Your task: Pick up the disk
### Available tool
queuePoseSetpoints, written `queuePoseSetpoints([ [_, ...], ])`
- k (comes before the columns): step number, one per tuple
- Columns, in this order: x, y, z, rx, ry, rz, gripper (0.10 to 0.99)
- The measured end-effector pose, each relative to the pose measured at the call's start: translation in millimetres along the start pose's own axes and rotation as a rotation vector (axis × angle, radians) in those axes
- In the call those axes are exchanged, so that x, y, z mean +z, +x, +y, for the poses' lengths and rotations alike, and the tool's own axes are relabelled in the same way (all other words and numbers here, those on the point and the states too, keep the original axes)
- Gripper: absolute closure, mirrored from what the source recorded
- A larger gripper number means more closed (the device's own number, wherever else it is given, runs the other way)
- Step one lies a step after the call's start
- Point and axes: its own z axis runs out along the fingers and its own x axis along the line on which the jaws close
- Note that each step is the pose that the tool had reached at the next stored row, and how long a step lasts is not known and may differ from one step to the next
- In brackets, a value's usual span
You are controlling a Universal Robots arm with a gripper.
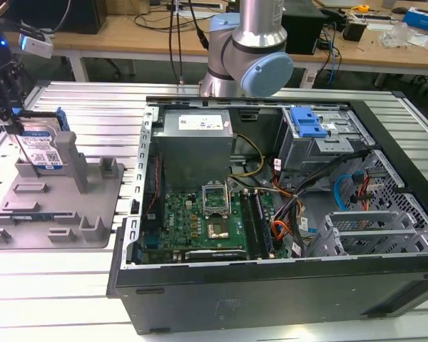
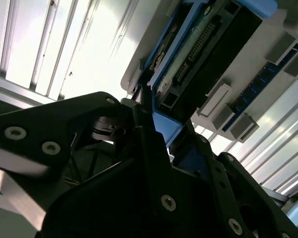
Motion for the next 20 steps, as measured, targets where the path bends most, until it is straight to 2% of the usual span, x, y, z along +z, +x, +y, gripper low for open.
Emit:
queuePoseSetpoints([
  [9, 0.0, 0.0, 0.0, 0.000, 0.000, -0.0001, 0.722],
  [10, -1.8, 0.0, 0.0, 0.000, 0.001, -0.0002, 0.722],
  [14, -15.6, 0.6, 0.2, 0.000, 0.000, 0.0000, 0.722],
  [19, -39.1, 1.5, 0.4, 0.000, 0.000, 0.0000, 0.722],
  [20, -49.6, 1.9, 0.5, 0.000, 0.000, 0.0000, 0.722],
])
